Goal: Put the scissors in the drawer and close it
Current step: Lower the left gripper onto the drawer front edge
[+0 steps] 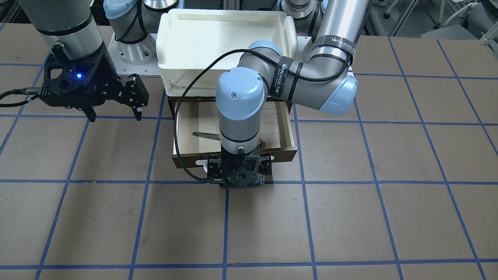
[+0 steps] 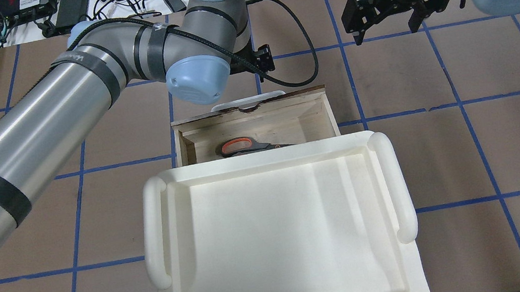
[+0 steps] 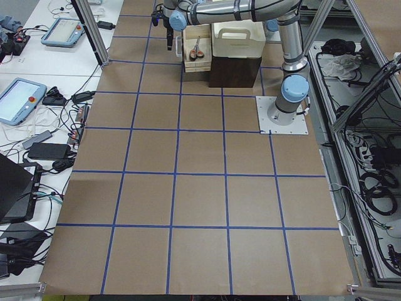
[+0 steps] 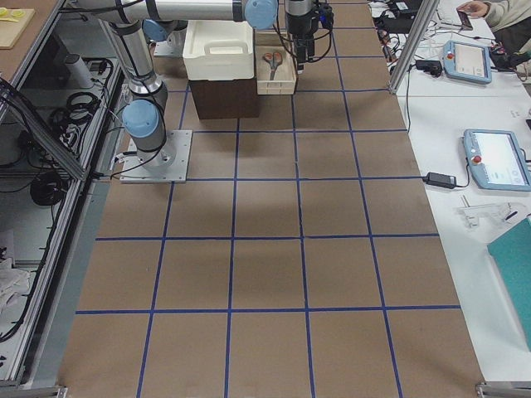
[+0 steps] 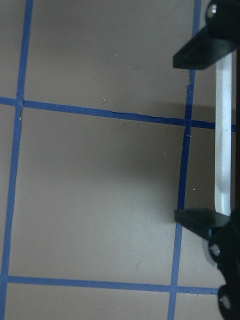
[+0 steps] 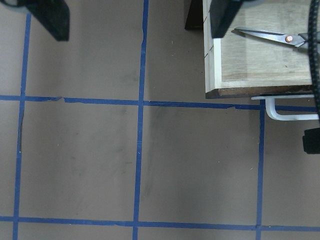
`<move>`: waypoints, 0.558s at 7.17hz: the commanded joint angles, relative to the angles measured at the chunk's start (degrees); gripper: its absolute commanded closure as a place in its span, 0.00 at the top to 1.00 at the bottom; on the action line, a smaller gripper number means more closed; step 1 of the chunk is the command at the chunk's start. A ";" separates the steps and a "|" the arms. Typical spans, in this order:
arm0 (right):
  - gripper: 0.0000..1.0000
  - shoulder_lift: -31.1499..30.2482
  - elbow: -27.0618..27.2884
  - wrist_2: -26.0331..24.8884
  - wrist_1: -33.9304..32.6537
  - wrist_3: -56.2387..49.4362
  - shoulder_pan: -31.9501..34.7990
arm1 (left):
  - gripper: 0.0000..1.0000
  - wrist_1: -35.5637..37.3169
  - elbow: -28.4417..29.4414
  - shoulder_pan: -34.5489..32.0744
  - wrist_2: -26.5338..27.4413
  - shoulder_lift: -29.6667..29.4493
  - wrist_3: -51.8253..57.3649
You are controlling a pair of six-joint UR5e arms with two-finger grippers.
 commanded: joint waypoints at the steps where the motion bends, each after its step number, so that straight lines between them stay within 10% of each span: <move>1: 1.00 0.06 0.00 0.39 0.03 0.10 -0.07 | 1.00 0.05 0.02 -0.53 -0.47 -1.53 3.18; 4: 1.00 -0.03 0.00 0.39 0.12 0.10 -0.16 | 1.00 -3.44 0.02 -0.53 -4.50 -2.24 3.54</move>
